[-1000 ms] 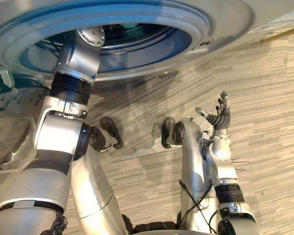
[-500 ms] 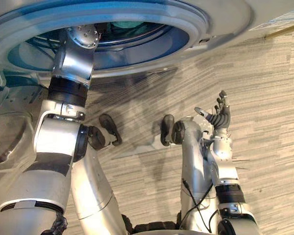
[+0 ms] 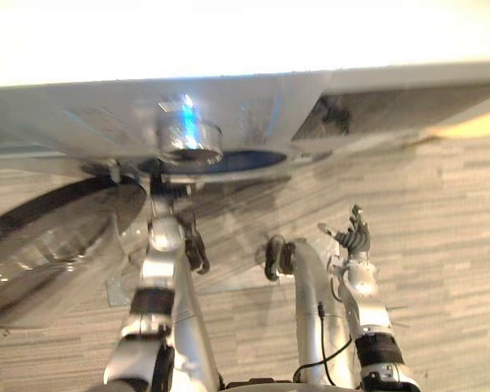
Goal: Pick up the laundry basket with both hands and put the clothes into the washing machine.
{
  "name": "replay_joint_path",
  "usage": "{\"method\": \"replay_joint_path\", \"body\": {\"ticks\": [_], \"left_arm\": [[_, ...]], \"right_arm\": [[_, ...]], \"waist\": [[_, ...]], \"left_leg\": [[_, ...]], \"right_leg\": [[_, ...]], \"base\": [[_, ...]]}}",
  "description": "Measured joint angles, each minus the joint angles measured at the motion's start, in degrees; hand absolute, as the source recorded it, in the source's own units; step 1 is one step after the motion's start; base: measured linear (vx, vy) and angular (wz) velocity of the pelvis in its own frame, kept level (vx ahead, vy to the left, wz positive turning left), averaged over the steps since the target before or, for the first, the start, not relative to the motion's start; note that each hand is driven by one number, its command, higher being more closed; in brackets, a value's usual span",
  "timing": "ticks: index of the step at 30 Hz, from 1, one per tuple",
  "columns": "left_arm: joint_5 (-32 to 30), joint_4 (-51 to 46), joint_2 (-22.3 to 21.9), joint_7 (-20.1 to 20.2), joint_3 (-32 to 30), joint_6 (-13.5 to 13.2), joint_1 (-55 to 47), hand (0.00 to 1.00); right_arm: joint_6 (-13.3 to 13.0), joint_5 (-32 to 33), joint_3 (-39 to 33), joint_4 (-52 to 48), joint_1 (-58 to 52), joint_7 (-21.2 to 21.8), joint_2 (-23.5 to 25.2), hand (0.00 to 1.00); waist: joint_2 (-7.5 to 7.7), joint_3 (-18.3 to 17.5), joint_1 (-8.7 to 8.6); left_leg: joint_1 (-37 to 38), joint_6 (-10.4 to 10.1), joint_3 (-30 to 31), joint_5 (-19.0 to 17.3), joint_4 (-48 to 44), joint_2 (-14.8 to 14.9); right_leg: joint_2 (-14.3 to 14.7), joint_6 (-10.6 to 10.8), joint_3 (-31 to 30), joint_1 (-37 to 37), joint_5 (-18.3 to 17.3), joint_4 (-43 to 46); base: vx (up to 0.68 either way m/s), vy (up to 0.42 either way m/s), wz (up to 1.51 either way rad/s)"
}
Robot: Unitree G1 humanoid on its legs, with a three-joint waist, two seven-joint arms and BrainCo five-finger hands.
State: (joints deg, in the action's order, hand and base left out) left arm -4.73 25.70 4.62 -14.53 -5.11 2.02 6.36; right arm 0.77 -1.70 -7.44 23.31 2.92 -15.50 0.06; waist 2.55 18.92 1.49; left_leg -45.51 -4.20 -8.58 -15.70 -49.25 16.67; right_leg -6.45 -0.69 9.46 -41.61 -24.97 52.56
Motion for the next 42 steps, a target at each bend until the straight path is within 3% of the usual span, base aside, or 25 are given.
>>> {"method": "replay_joint_path", "body": {"ticks": [7, 10, 12, 15, 20, 23, 25, 26, 27, 28, 29, 30, 31, 32, 33, 34, 35, 36, 37, 38, 39, 40, 41, 42], "left_arm": [[0.0, 13.4, -2.1, 5.4, -0.6, -0.2, -8.9, 0.00], [-0.1, 18.7, -2.8, 6.5, -2.3, -0.2, -9.8, 0.00], [-1.0, 23.5, -2.6, 7.1, -2.3, -0.2, -9.6, 0.00], [-2.9, 26.1, -1.8, 7.9, -2.3, -0.2, -9.7, 0.00], [-5.0, 28.1, 0.5, 8.3, -2.0, -0.2, -9.6, 0.00], [-5.4, 28.7, 1.5, 8.3, -1.8, -0.2, -9.0, 0.00], [-6.7, 29.3, 1.6, 8.2, -1.8, -0.2, -8.3, 0.00], [-7.2, 29.6, 1.7, 8.2, -1.8, -0.2, -7.8, 0.00], [-7.3, 29.6, 1.9, 8.2, -1.7, -0.2, -7.3, 0.00], [-7.4, 29.4, 2.0, 8.2, -1.6, -0.2, -6.7, 0.00], [-7.4, 29.4, 2.1, 8.2, -1.4, -0.2, -7.0, 0.00], [-7.4, 29.4, 2.1, 8.2, -1.3, -0.2, -7.6, 0.00], [-7.4, 29.4, 2.3, 8.2, -0.6, -0.2, -7.6, 0.00], [-7.4, 29.4, 2.2, 8.2, -0.1, -0.2, -7.8, 0.00], [-7.4, 29.3, 2.0, 8.2, -0.1, -0.3, -7.8, 0.00], [-7.4, 29.3, 1.5, 8.2, -0.1, -0.5, -8.0, 0.00], [-7.4, 29.3, 1.1, 8.2, -0.1, -1.0, -8.1, 0.00], [-7.4, 29.3, 0.8, 8.2, -0.1, -1.2, -8.2, 0.00], [-7.3, 29.2, 0.6, 8.2, 0.0, -1.2, -8.2, 0.00], [-7.1, 27.5, 1.0, 7.9, 0.1, -1.3, -8.8, 0.00], [-7.1, 26.5, 0.9, 7.8, 0.5, -1.3, -9.1, 0.00], [-7.1, 26.5, 0.8, 7.8, 0.6, -1.4, -9.1, 0.00], [-7.1, 26.3, 0.5, 7.8, 0.6, -1.4, -9.0, 0.00], [-7.1, 26.0, 0.3, 7.8, 0.5, -1.3, -8.8, 0.00]], "right_arm": [[0.7, 0.1, -1.0, 11.5, -4.9, 2.2, -0.1, 0.00], [0.7, 0.0, -3.8, 15.9, -5.1, 3.1, -0.1, 0.00], [0.7, 0.0, -6.5, 22.6, -4.8, 3.3, -1.3, 0.00], [0.9, 0.0, -8.7, 27.8, -4.6, 3.4, -2.9, 0.00], [0.7, 0.2, -10.8, 30.4, -4.5, 4.2, -3.8, 0.00], [0.6, 1.4, -10.6, 30.9, -1.8, 4.4, -4.1, 0.00], [0.6, 1.4, -8.8, 30.9, 0.3, 4.4, -4.5, 0.00], [0.3, 1.5, -8.1, 30.9, 1.4, 4.2, -4.1, 0.00], [0.3, 1.6, -7.8, 30.9, 2.3, 4.2, -4.0, 0.00], [0.4, 1.7, -7.8, 31.7, 2.4, 4.0, -4.3, 0.00], [0.5, 1.7, -7.3, 32.4, 2.6, 3.7, -4.9, 0.00], [0.6, 1.6, -6.8, 32.7, 2.9, 3.5, -5.3, 0.00], [0.6, 1.6, -5.2, 32.8, 3.3, 3.0, -6.5, 0.00], [0.7, 1.6, -3.8, 33.1, 3.2, 3.0, -7.7, 0.00], [0.8, 1.6, -3.1, 33.5, 3.2, 3.0, -8.1, 0.00], [0.9, 1.3, -1.6, 34.3, 3.4, 2.9, -8.4, 0.00], [1.2, 1.1, -1.5, 34.5, 3.4, 2.9, -8.4, 0.00], [1.7, 1.0, -1.5, 34.5, 3.2, 2.8, -8.4, 0.00], [2.0, 1.0, -1.5, 34.5, 3.0, 2.8, -8.4, 0.00], [2.1, 1.0, -1.5, 34.6, 2.2, 2.6, -8.5, 0.00], [2.0, 1.0, -1.7, 34.5, 1.1, 2.0, -8.5, 0.00], [2.1, 1.0, -1.7, 34.5, 0.9, 1.8, -8.6, 0.00], [2.1, 1.0, -1.8, 34.4, 0.9, 1.6, -8.8, 0.00], [2.0, 0.9, -1.9, 34.2, 0.9, 1.7, -8.8, 0.00]], "waist": [[-1.27, -7.6, 0.98], [-1.76, -10.6, 0.87], [-2.42, -13.3, 0.64], [-3.12, -13.8, 0.02], [-3.16, -14.1, -0.73], [-3.23, -14.0, -0.65], [-3.75, -13.8, -0.63], [-4.49, -13.3, -0.53], [-4.27, -12.6, -0.69], [-3.70, -12.5, -0.64], [-3.95, -12.4, -0.33], [-4.02, -12.4, -0.25], [-5.29, -11.8, -0.53], [-7.28, -11.0, -0.41], [-7.96, -10.6, -0.04], [-8.74, -10.0, 1.45], [-9.25, -9.3, 1.49], [-8.36, -8.3, 1.23], [-7.81, -7.9, 1.17], [-6.98, -7.4, 1.82], [-6.40, -7.1, 2.72], [-6.16, -7.0, 2.67], [-6.23, -6.9, 2.62], [-5.92, -6.7, 2.76]], "left_leg": [[22.6, -0.4, -4.3, 4.6, 20.0, -3.1], [27.9, -0.4, -6.4, 6.2, 25.9, -4.0], [33.0, -0.2, -8.1, 9.0, 33.5, -5.9], [38.6, -0.2, -9.8, 11.4, 40.3, -7.7], [44.4, -0.2, -14.9, 12.0, 44.4, -8.2], [44.1, -0.2, -21.3, 11.9, 44.4, -7.4], [43.5, 0.4, -26.2, 11.3, 44.2, -6.2], [43.6, 1.0, -31.1, 10.9, 44.3, -4.2], [43.9, 0.9, -34.1, 10.9, 44.0, -3.9], [45.4, 0.4, -40.3, 9.6, 41.3, -3.0], [46.4, -0.2, -44.0, 7.5, 37.8, -1.2], [47.1, -0.8, -46.4, 5.7, 34.7, 0.3], [48.6, -2.5, -50.0, 1.0, 25.1, 5.1], [49.3, -2.8, -49.0, -0.7, 18.2, 10.1], [48.8, -2.3, -47.6, -1.1, 13.0, 13.0], [45.3, 6.5, -40.7, -1.0, -1.9, 19.4], [40.3, 9.6, -31.2, -2.4, -10.9, 19.6], [36.1, 8.2, -22.0, -2.7, -13.3, 15.1], [34.3, 6.8, -17.8, -3.0, -13.1, 12.0], [31.9, 4.0, -11.6, -3.6, -10.1, 5.9], [29.9, 3.6, -7.9, -3.8, -4.2, 1.0], [29.1, 3.6, -7.2, -3.8, -1.8, -0.6], [26.5, 3.5, -6.6, -3.6, 4.8, -4.1], [24.6, 1.7, -5.5, -2.0, 13.8, -8.4]], "right_leg": [[0.2, 2.0, 1.6, 22.7, 6.3, -22.2], [0.4, 2.8, 1.5, 27.7, 9.0, -29.6], [0.5, 3.6, 0.8, 32.3, 12.8, -37.9], [0.7, 4.3, -0.5, 37.1, 16.8, -44.8], [2.0, 4.5, -5.7, 39.0, 20.3, -48.1], [3.5, 4.8, -12.7, 34.3, 24.4, -49.2], [5.5, 4.6, -11.6, 31.0, 31.6, -52.0], [6.3, 2.1, -4.7, 30.4, 36.7, -57.2], [5.5, -0.8, 4.3, 29.6, 33.2, -54.4], [2.1, -7.0, 23.9, 29.4, 23.4, -45.8], [0.6, -7.9, 31.0, 30.6, 19.6, -42.2], [0.0, -7.1, 33.4, 31.0, 17.6, -40.6], [1.3, -2.0, 32.3, 31.8, 17.3, -38.6], [4.7, -1.6, 28.1, 31.9, 17.6, -38.6], [6.4, -2.0, 25.7, 31.9, 17.6, -38.6], [10.4, -2.2, 20.5, 32.1, 17.2, -39.1], [12.4, -2.2, 16.7, 33.0, 17.2, -39.8], [12.9, -2.1, 14.2, 34.6, 17.1, -40.8], [12.8, -2.0, 13.5, 35.6, 17.2, -41.5], [12.9, -1.3, 12.2, 38.1, 17.6, -43.0], [13.5, -2.2, 10.3, 40.3, 18.5, -45.2], [13.9, -2.3, 9.7, 41.0, 18.8, -46.2], [14.5, -2.0, 8.4, 42.7, 19.3, -48.6], [14.6, -2.5, 7.4, 43.8, 20.0, -50.7]], "base": [[0.18, 0.063, 0.03], [0.13, 0.069, -0.22], [0.14, 0.063, -0.19], [0.11, 0.062, -0.23], [0.03, 0.050, -0.54], [-0.08, 0.035, -1.35], [-0.13, -0.025, -2.06], [-0.11, -0.084, -1.72], [-0.12, -0.118, -2.32], [-0.06, -0.132, -2.12], [-0.03, -0.145, -2.24], [0.04, -0.213, -2.30], [0.09, -0.189, -2.24], [0.09, -0.171, -2.24], [0.09, -0.180, -2.27], [0.06, -0.177, -2.34], [0.10, -0.204, -2.36], [0.11, -0.107, -1.47], [0.16, -0.100, -1.27], [0.19, -0.061, -1.28], [0.20, -0.054, -1.15], [0.21, -0.040, -0.81], [0.28, -0.025, -0.39], [0.30, -0.017, -0.30]]}}
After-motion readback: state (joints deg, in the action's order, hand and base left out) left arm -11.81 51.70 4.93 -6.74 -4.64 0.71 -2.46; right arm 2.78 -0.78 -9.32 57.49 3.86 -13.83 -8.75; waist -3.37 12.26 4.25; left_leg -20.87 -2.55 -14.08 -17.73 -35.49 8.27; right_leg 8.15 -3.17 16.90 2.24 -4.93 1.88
